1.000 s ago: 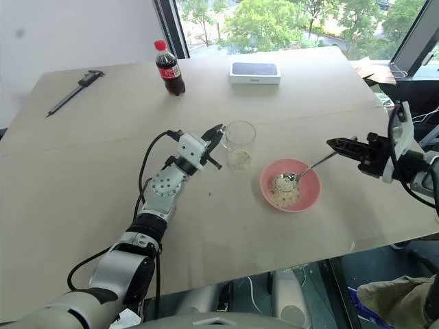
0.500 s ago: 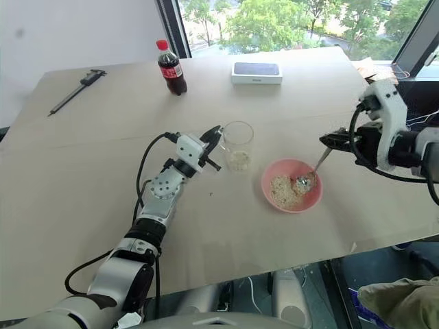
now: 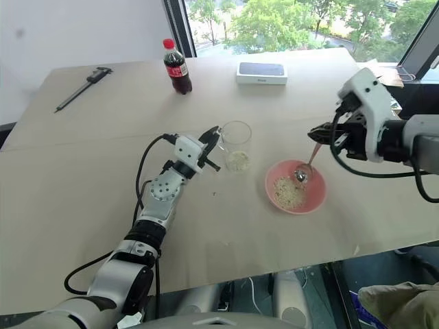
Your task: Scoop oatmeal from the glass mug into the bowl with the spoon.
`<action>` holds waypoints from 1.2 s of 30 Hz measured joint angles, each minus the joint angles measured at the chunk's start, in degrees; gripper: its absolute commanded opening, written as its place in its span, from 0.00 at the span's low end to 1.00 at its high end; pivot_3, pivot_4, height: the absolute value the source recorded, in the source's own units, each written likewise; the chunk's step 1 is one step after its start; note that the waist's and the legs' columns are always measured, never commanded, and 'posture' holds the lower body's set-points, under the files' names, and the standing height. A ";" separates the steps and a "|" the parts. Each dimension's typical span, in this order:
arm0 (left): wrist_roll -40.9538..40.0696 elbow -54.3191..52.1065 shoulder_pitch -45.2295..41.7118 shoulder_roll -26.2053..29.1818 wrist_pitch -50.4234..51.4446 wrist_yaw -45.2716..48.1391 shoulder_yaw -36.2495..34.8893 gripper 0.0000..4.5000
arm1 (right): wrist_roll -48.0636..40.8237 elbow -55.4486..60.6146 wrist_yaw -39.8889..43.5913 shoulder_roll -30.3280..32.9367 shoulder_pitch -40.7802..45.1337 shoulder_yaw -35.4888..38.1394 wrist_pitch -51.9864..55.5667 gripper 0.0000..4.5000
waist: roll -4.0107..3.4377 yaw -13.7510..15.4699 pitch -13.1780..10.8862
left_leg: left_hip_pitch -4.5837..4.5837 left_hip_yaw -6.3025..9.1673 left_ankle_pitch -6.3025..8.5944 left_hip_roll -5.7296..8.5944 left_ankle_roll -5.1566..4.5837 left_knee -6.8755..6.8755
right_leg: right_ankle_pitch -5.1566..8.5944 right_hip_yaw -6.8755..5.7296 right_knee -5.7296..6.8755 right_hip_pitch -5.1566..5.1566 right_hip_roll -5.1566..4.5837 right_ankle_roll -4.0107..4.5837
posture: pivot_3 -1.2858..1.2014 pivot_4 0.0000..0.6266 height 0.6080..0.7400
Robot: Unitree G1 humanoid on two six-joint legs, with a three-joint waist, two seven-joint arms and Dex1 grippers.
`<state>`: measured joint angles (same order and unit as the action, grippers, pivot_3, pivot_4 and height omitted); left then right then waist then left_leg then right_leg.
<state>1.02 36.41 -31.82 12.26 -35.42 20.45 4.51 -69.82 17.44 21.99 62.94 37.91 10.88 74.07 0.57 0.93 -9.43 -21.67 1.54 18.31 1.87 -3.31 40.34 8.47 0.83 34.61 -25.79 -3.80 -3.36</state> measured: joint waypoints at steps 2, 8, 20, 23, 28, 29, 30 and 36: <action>0.02 -0.14 0.13 0.07 0.01 -0.39 -0.02 0.01 | -6.53 -5.56 -3.61 -2.25 1.16 3.01 2.59 0.00 | 0.00 -0.11 0.00 | 0.01 -0.03 0.00 -0.02 0.00 0.00 | 0.00 0.05 0.00 -0.01 -0.05 0.00 | 0.52 0.24 1.00; 0.02 -1.03 0.74 0.53 0.25 -0.97 -0.02 0.01 | -26.26 -21.19 -23.98 -12.37 10.24 5.76 -1.06 0.00 | -0.01 -0.31 0.00 | 0.04 -0.04 0.01 -0.06 -0.01 -0.01 | -0.04 0.05 0.08 -0.01 -0.13 0.06 | 0.52 0.24 1.00; 0.24 -6.63 3.78 0.69 2.89 -2.33 -0.05 0.01 | -23.16 -25.22 -32.50 -26.48 18.39 -1.17 -6.70 0.00 | -0.04 -0.16 0.01 | -0.14 0.03 0.01 -0.03 -0.02 -0.01 | -0.05 -0.05 0.11 -0.12 0.04 0.06 | 0.52 0.24 1.00; 0.27 -8.13 4.54 0.56 3.95 -2.79 -0.02 0.01 | -15.41 -23.54 -26.49 -26.95 19.33 -6.04 -6.49 0.00 | -0.05 -0.22 0.02 | -0.13 0.01 0.01 -0.02 -0.03 -0.01 | -0.04 -0.05 0.09 -0.13 0.06 0.06 | 0.52 0.24 1.00; 0.16 -9.91 5.88 0.31 5.02 -3.20 -0.01 0.01 | -1.69 -19.98 -16.03 -28.90 20.46 -14.06 -7.45 0.00 | -0.06 -0.20 0.02 | -0.11 0.05 0.01 -0.01 -0.02 -0.01 | -0.04 -0.09 0.11 -0.16 0.09 0.06 | 0.52 0.24 1.00; 0.05 -10.19 6.15 0.30 5.15 -3.21 -0.02 0.01 | 0.20 -19.78 -14.73 -29.63 20.46 -15.05 -7.66 0.00 | -0.06 -0.21 0.02 | -0.10 0.05 0.00 -0.01 -0.02 -0.01 | -0.04 -0.09 0.12 -0.16 0.09 0.06 | 0.52 0.24 1.00; 0.00 -10.45 6.35 0.29 5.31 -3.21 -0.02 0.01 | 2.14 -19.59 -13.22 -30.51 20.46 -15.81 -7.70 0.00 | -0.06 -0.22 0.02 | -0.11 0.06 0.00 -0.01 -0.01 0.00 | -0.04 -0.09 0.13 -0.17 0.10 0.06 | 0.52 0.24 1.00; -0.57 -11.84 7.15 0.16 6.73 -3.17 -0.15 0.00 | 6.88 -19.46 -6.47 -32.42 21.07 -14.66 -8.15 0.48 | -0.06 -0.23 0.01 | -0.15 0.05 -0.14 0.02 0.23 -0.01 | -0.04 -0.09 0.09 -0.20 0.09 0.06 | 0.52 0.24 1.00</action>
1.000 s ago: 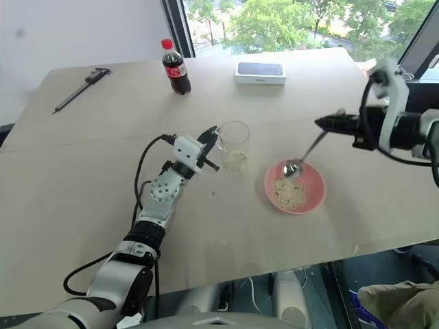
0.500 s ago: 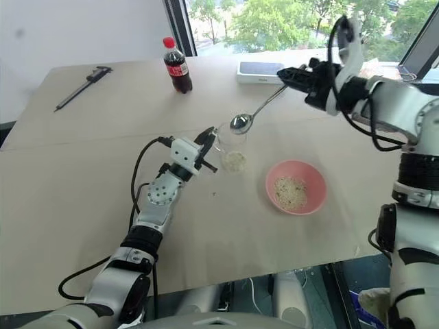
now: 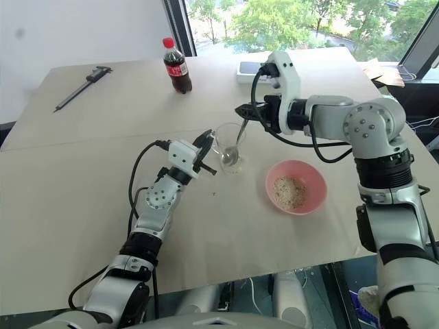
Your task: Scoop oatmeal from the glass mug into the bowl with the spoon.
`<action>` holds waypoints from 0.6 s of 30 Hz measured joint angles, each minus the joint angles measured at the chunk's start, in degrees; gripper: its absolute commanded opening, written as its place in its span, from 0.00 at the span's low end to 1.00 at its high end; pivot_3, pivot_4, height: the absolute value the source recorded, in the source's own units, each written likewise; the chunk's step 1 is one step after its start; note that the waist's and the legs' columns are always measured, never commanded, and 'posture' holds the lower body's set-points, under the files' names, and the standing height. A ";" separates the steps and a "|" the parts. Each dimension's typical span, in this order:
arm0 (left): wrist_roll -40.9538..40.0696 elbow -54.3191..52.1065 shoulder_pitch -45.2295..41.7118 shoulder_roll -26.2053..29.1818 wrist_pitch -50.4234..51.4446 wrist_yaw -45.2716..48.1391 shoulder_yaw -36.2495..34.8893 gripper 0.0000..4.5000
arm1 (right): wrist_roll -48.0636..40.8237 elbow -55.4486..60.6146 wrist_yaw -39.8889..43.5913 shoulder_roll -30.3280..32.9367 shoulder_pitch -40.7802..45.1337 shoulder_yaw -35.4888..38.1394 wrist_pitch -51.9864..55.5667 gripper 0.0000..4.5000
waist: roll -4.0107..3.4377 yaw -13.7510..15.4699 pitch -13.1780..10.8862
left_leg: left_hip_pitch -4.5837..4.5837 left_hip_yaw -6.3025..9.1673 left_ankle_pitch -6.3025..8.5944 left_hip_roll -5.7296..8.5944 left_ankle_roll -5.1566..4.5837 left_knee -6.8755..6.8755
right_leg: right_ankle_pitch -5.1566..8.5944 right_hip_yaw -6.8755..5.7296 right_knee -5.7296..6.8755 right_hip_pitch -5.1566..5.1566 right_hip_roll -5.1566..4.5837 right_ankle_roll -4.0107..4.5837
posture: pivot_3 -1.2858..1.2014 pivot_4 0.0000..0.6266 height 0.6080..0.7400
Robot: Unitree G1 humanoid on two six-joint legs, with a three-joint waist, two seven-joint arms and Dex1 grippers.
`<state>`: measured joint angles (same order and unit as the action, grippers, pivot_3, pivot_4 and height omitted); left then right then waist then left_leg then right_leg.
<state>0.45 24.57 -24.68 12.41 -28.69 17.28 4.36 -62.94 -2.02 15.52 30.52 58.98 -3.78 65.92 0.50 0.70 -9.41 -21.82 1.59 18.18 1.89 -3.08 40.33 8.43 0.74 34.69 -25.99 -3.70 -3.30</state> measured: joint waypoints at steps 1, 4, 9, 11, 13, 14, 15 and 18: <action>-0.03 -0.21 0.13 0.01 0.18 0.01 -0.02 0.00 | 0.52 -0.34 0.14 -0.02 0.42 0.65 -0.18 0.59 | 0.00 0.00 0.00 | 0.00 0.00 0.00 0.00 0.00 0.00 | 0.00 0.00 -0.01 0.00 0.00 0.00 | 0.52 0.24 1.00; -0.42 -0.53 0.33 0.03 0.80 0.05 -0.20 0.00 | 3.36 -1.18 0.73 -0.02 1.32 3.36 -1.64 0.59 | 0.00 0.01 0.00 | 0.02 0.02 0.00 0.00 0.00 0.00 | 0.00 -0.02 0.01 0.00 0.01 0.00 | 0.52 0.24 1.00; -0.69 -0.96 0.53 0.07 1.48 0.37 -0.73 0.00 | 7.55 -1.45 1.73 -0.60 1.31 5.34 -2.82 0.59 | -0.01 -0.11 0.00 | 0.03 0.01 0.00 0.00 0.01 0.00 | 0.00 0.00 0.05 -0.01 0.02 0.00 | 0.52 0.24 1.00; -0.75 -1.07 0.53 0.04 1.70 0.67 -0.92 0.16 | 8.70 -1.45 1.78 -1.33 1.31 6.03 -3.19 0.60 | -0.01 -0.11 0.00 | 0.03 0.01 0.00 0.00 0.01 0.00 | 0.00 0.00 0.05 -0.01 0.02 0.00 | 0.52 0.24 1.00; -0.74 -1.10 0.54 0.04 1.82 1.11 -1.06 0.30 | 9.95 -1.46 2.02 -1.81 1.31 6.30 -3.65 0.60 | -0.01 -0.08 0.00 | 0.03 0.01 0.00 0.01 0.01 0.00 | 0.00 0.00 0.05 -0.01 0.01 0.00 | 0.52 0.24 1.00; -0.68 -1.10 0.54 0.05 1.83 1.14 -1.09 0.36 | 10.61 -1.48 2.13 -2.03 1.31 6.58 -3.71 0.60 | -0.01 -0.07 0.00 | 0.02 0.01 0.00 0.01 0.01 0.00 | 0.00 0.00 0.04 -0.01 0.01 0.00 | 0.52 0.24 1.00; -0.62 -1.11 0.54 0.05 1.83 1.13 -1.12 0.36 | 11.04 -1.50 2.26 -2.21 1.31 6.74 -3.80 0.60 | -0.01 -0.07 0.00 | 0.02 0.01 -0.01 0.01 0.01 0.00 | 0.00 0.00 0.04 -0.01 0.01 0.00 | 0.52 0.24 1.00; -0.69 -2.22 1.04 0.03 1.88 1.09 -1.66 0.36 | 12.56 -1.80 3.22 -2.45 1.31 6.92 -4.35 0.60 | -0.01 -0.09 0.00 | 0.02 0.01 -0.01 0.01 0.01 0.00 | 0.00 0.00 0.02 -0.02 0.01 0.00 | 0.52 0.24 1.00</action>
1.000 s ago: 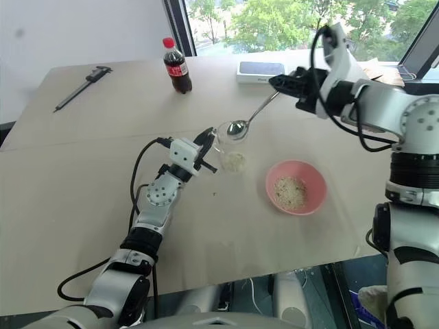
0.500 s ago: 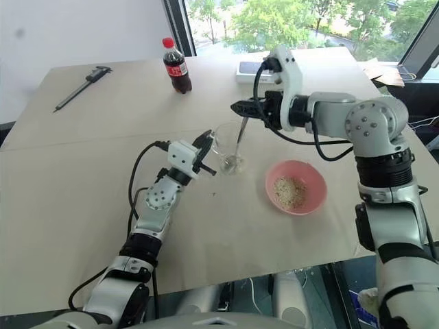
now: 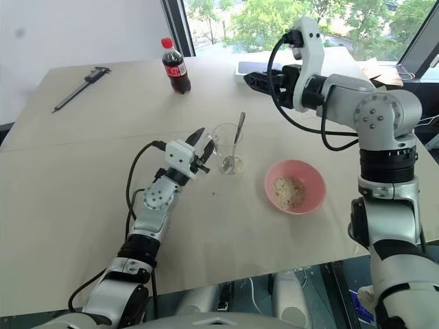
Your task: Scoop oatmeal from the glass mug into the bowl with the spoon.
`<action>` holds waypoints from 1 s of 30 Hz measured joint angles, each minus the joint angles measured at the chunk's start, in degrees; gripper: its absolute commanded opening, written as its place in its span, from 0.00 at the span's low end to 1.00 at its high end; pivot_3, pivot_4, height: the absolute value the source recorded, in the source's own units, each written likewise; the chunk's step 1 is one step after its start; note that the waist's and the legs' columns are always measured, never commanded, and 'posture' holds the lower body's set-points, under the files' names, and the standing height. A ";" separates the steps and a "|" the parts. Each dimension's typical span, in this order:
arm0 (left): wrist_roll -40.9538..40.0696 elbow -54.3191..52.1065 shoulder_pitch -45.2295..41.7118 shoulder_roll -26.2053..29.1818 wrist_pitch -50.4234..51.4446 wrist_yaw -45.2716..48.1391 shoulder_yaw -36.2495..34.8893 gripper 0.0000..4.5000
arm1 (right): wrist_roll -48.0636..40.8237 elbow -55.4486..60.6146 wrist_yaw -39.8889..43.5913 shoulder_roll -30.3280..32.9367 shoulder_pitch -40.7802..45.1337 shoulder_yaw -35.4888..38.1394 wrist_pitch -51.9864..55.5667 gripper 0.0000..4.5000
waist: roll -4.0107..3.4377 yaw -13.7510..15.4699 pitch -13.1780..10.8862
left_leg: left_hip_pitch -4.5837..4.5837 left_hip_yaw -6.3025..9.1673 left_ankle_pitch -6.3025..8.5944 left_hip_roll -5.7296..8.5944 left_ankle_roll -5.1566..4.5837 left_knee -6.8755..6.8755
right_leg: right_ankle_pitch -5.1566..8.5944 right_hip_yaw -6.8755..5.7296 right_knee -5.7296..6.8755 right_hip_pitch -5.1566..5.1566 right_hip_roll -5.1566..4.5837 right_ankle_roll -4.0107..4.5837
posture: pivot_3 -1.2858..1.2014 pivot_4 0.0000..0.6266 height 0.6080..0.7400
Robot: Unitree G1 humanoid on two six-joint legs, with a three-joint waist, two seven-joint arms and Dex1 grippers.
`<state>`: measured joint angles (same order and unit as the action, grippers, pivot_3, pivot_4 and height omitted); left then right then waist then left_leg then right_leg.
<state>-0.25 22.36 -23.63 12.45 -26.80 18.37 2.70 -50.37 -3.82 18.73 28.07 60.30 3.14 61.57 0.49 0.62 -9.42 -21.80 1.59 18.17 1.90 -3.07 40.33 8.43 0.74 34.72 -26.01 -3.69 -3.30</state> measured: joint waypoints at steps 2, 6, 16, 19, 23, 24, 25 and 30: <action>-0.32 -2.26 1.28 0.09 0.26 0.15 -0.26 0.36 | 1.01 -0.51 0.69 -0.03 0.00 0.36 -0.84 0.60 | -0.01 -0.01 0.00 | -0.01 0.00 0.00 0.00 0.00 0.00 | 0.00 0.01 -0.01 -0.01 0.00 0.00 | 0.52 0.24 1.00; -1.28 -8.42 5.17 0.82 2.53 1.22 -0.34 0.36 | 3.05 -0.63 2.57 -0.43 -0.43 1.70 -4.52 0.60 | -0.02 -0.03 -0.01 | -0.03 -0.01 0.00 -0.01 0.00 -0.01 | 0.00 0.02 -0.02 -0.05 0.00 0.00 | 0.52 0.24 1.00; -5.08 -25.21 20.32 5.48 11.59 4.32 -1.97 0.36 | 7.99 -1.37 9.80 2.33 -8.01 7.34 -16.03 0.60 | -0.04 0.05 -0.03 | -0.02 -0.01 0.01 -0.03 -0.01 -0.02 | 0.01 0.02 -0.02 -0.04 -0.02 0.01 | 0.52 0.24 1.00; -7.39 -32.80 26.99 7.47 14.96 5.71 -2.68 0.36 | 8.85 -2.04 12.02 3.81 -14.46 10.28 -18.33 0.60 | -0.04 0.08 -0.03 | 0.00 -0.03 0.06 -0.06 -0.08 -0.04 | 0.01 0.05 -0.09 0.01 -0.03 0.02 | 0.52 0.24 1.00; -10.99 -37.96 37.20 10.22 20.01 7.03 -6.47 0.36 | 10.61 -2.30 21.27 7.92 -26.85 12.42 -25.35 0.60 | -0.11 0.08 -0.06 | 0.04 -0.05 0.16 -0.08 -0.25 -0.07 | 0.02 0.05 -0.13 0.01 0.01 0.02 | 0.52 0.24 1.00; -11.44 -37.97 39.12 10.91 20.97 7.13 -7.94 0.36 | 11.15 -2.47 23.19 8.96 -29.07 12.80 -26.39 0.60 | -0.17 0.04 -0.10 | 0.04 -0.09 0.16 -0.09 -0.26 -0.07 | 0.02 0.07 -0.12 0.01 0.03 0.02 | 0.52 0.24 1.00; -11.80 -38.06 39.78 11.24 21.42 7.42 -8.52 0.36 | 11.30 -2.47 24.25 9.60 -30.15 12.84 -26.86 0.60 | -0.20 0.04 -0.12 | 0.05 -0.09 0.16 -0.08 -0.26 -0.07 | 0.02 0.07 -0.12 0.01 0.03 0.02 | 0.52 0.24 1.00; -15.53 -41.46 46.98 14.16 24.46 10.80 -11.95 0.36 | 15.56 -5.81 35.83 14.41 -41.23 13.02 -36.50 0.60 | -0.23 -0.01 -0.11 | 0.37 -0.18 0.17 -0.12 -0.28 -0.06 | 0.17 0.13 -0.17 0.38 0.09 0.22 | 0.52 0.24 1.00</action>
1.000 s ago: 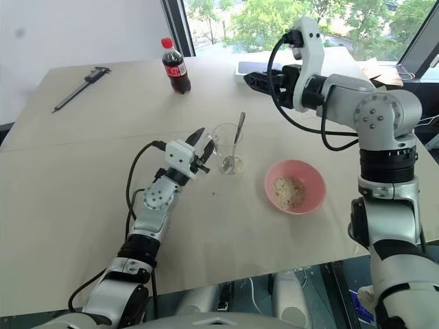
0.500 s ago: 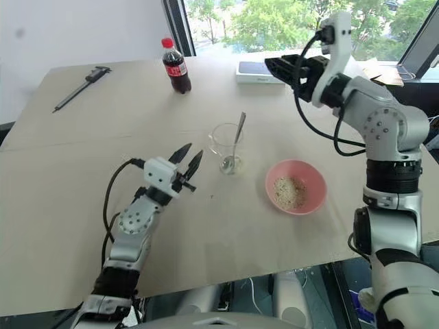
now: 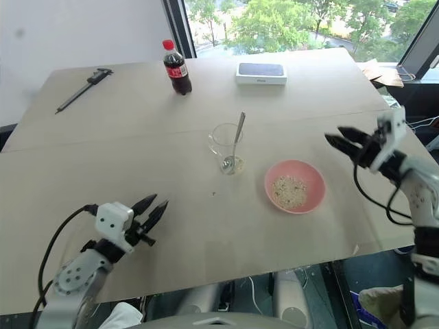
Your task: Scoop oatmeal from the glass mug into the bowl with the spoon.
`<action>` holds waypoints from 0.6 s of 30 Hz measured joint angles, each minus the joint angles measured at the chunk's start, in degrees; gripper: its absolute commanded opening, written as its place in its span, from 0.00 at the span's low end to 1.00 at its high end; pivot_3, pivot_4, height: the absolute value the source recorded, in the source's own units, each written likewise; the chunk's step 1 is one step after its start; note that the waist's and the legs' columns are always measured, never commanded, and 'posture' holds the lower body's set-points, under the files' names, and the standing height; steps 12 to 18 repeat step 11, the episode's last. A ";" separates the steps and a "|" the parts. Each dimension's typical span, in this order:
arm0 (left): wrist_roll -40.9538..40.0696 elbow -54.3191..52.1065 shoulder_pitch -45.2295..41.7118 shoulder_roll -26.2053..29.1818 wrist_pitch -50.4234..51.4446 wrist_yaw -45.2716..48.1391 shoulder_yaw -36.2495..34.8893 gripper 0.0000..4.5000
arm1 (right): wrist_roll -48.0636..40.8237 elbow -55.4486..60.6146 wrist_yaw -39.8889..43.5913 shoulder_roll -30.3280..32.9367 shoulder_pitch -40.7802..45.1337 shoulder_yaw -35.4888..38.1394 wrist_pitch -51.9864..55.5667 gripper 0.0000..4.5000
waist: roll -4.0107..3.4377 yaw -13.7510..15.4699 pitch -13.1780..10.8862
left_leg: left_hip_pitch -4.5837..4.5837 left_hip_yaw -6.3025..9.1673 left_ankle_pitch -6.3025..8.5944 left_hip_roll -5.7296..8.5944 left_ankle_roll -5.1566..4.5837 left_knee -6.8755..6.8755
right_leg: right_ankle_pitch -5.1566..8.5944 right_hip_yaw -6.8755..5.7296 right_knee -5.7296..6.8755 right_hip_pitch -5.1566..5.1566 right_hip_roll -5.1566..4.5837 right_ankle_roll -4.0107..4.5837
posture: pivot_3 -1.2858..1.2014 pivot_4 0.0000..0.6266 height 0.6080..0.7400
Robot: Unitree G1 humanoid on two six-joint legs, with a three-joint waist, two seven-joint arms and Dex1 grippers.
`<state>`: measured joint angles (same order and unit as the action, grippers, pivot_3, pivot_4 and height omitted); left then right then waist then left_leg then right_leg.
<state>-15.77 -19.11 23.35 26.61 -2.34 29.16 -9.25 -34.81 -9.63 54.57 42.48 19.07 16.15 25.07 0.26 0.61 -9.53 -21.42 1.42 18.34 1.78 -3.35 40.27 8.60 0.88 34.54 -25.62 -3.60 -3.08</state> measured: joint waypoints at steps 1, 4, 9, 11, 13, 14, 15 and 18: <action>-0.23 -0.23 0.73 0.00 0.30 0.51 0.00 0.36 | 1.09 -1.13 2.00 0.26 -1.57 -0.09 -2.02 0.60 | 0.00 -0.02 0.00 | 0.06 -0.06 0.00 0.00 0.00 0.00 | 0.00 0.06 0.01 0.04 0.02 0.00 | 0.52 0.24 1.00; -0.28 -0.71 2.78 -0.03 0.34 1.60 0.00 0.36 | 4.34 -6.51 8.93 2.05 -5.30 -0.48 -9.11 0.60 | 0.00 -0.07 -0.02 | 0.45 -0.14 0.01 -0.02 -0.01 -0.01 | 0.03 0.12 0.00 0.36 0.06 -0.01 | 0.52 0.24 1.00; -0.75 -0.81 4.03 -0.06 0.22 2.80 -0.41 0.36 | 6.38 -12.44 16.99 3.50 -8.96 -0.42 -16.80 0.60 | 0.01 -0.34 -0.04 | 0.70 -0.18 0.02 -0.07 -0.02 -0.01 | 0.17 0.19 0.00 0.54 0.11 -0.22 | 0.52 0.24 1.00; -0.76 -1.25 4.65 -0.07 -0.01 3.13 -0.90 0.36 | 7.07 -13.92 19.43 3.65 -10.99 -0.42 -19.72 0.60 | 0.02 -0.43 -0.04 | 0.72 -0.18 0.02 -0.08 -0.02 -0.01 | 0.17 0.20 0.01 0.55 0.12 -0.22 | 0.52 0.24 1.00; -0.76 -1.25 4.65 -0.07 -0.01 3.13 -0.90 0.36 | 7.07 -13.92 19.43 3.65 -10.99 -0.42 -19.72 0.60 | 0.02 -0.43 -0.04 | 0.72 -0.18 0.02 -0.08 -0.02 -0.01 | 0.17 0.20 0.01 0.55 0.12 -0.22 | 0.52 0.24 1.00; -0.76 -1.25 4.65 -0.07 -0.01 3.13 -0.90 0.36 | 7.07 -13.92 19.43 3.65 -10.99 -0.42 -19.72 0.60 | 0.02 -0.43 -0.04 | 0.72 -0.18 0.02 -0.08 -0.02 -0.01 | 0.17 0.20 0.01 0.55 0.12 -0.22 | 0.52 0.24 1.00; -0.76 -1.25 4.65 -0.07 -0.01 3.13 -0.90 0.36 | 7.07 -13.92 19.43 3.65 -10.99 -0.42 -19.72 0.60 | 0.02 -0.43 -0.04 | 0.72 -0.18 0.02 -0.08 -0.02 -0.01 | 0.17 0.20 0.01 0.55 0.12 -0.22 | 0.52 0.24 1.00; -0.76 -1.25 4.65 -0.07 -0.01 3.13 -0.90 0.36 | 7.07 -13.92 19.43 3.65 -10.99 -0.42 -19.72 0.60 | 0.02 -0.43 -0.04 | 0.72 -0.18 0.02 -0.08 -0.02 -0.01 | 0.17 0.20 0.01 0.55 0.12 -0.22 | 0.52 0.24 1.00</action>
